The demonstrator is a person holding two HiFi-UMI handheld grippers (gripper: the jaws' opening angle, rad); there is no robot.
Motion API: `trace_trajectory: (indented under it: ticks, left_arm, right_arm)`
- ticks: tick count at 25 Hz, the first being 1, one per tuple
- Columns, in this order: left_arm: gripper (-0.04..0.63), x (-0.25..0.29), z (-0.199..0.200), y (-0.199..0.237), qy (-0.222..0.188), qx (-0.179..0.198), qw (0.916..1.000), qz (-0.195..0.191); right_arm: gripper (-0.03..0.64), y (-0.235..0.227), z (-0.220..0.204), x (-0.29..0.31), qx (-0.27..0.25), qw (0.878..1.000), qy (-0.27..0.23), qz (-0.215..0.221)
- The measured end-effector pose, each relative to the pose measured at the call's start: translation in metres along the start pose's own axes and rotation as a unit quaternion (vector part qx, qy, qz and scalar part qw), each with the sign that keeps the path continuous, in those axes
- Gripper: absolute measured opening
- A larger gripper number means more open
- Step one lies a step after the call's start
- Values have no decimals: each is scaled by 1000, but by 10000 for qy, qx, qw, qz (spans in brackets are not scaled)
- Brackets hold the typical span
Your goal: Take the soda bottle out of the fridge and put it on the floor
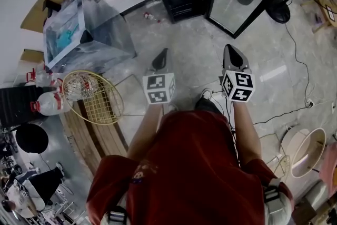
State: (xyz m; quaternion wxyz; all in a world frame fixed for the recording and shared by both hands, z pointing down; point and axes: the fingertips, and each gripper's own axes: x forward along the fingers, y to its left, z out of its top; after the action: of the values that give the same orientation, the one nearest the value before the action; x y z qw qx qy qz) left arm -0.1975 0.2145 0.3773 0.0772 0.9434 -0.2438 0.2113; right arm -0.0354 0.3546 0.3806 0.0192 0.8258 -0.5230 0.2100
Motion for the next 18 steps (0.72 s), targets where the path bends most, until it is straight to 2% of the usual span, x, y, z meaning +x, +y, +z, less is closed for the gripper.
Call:
trace_trajectory:
  ticks: [9,14,18]
  left_arm:
    - [0,51,14,-89,25,158,9996,-218]
    - [0,68,20,-117,41,170,9997,-168]
    - [0,77,22,-122,71,175,9998,-76]
  right_arm:
    - [-2,-101,0,-21,202,9995,-8,-249]
    - [-2,-135,1,-23,269,9994,-4,-216]
    - [-1,-147,3,-18,297,9995,34,-141]
